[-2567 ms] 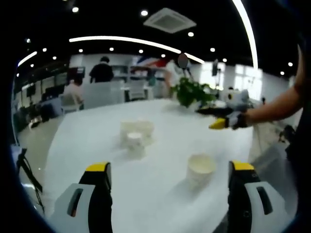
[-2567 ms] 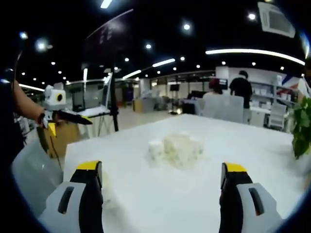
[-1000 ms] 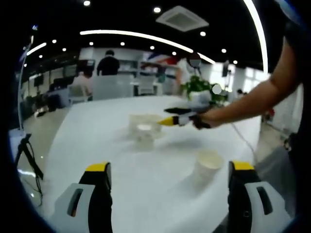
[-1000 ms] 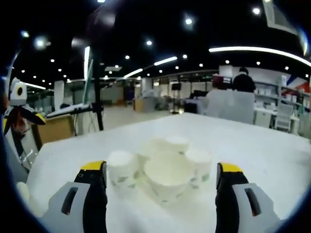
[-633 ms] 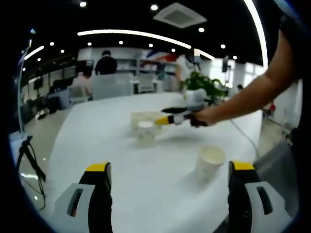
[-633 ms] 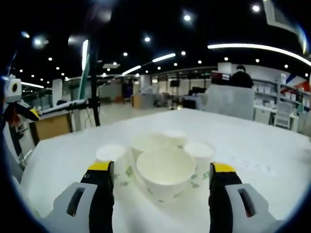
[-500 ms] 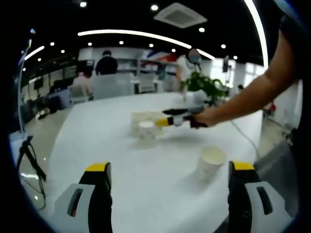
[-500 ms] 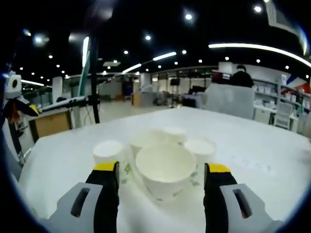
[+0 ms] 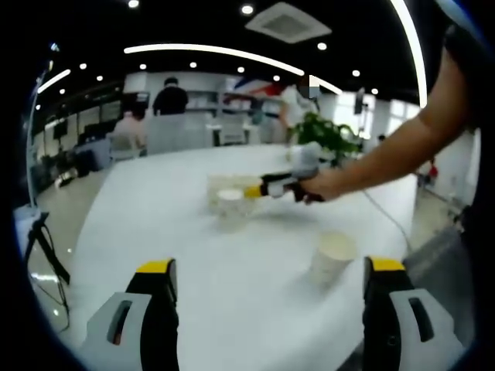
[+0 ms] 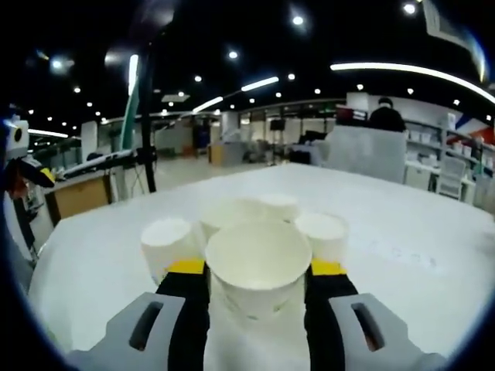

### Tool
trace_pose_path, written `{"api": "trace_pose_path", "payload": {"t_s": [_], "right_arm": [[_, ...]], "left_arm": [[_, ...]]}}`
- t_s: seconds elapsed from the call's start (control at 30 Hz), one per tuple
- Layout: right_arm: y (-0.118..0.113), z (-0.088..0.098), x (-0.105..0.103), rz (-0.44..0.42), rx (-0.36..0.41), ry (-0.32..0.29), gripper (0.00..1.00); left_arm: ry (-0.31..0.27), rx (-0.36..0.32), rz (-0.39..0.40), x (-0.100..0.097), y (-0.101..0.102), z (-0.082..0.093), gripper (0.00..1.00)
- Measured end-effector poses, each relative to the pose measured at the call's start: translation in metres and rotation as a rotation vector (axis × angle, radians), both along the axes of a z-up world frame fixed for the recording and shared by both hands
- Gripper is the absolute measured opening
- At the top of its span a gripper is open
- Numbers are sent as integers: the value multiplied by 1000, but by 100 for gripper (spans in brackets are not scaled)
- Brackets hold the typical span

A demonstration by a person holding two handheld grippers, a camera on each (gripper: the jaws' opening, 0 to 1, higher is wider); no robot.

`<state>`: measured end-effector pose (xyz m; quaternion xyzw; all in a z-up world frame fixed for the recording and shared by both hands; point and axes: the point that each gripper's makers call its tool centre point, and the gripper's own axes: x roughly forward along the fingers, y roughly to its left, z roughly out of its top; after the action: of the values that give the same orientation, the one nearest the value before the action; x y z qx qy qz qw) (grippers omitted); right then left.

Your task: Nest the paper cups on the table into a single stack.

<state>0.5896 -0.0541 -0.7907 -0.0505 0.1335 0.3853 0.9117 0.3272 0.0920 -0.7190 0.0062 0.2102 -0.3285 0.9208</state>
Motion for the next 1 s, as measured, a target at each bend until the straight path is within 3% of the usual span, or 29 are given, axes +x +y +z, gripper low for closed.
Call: {"api": "trace_pose_path", "payload": {"t_s": [0.67,1.0], "right_arm": [[-4,3,-7,5,-6,9,37],[-6,21,-8,6,5,6,36]], "left_arm": [[-2,-15,-8,-1,-2,1,99],[-4,-4,-8,-1,-2,2,99]]}}
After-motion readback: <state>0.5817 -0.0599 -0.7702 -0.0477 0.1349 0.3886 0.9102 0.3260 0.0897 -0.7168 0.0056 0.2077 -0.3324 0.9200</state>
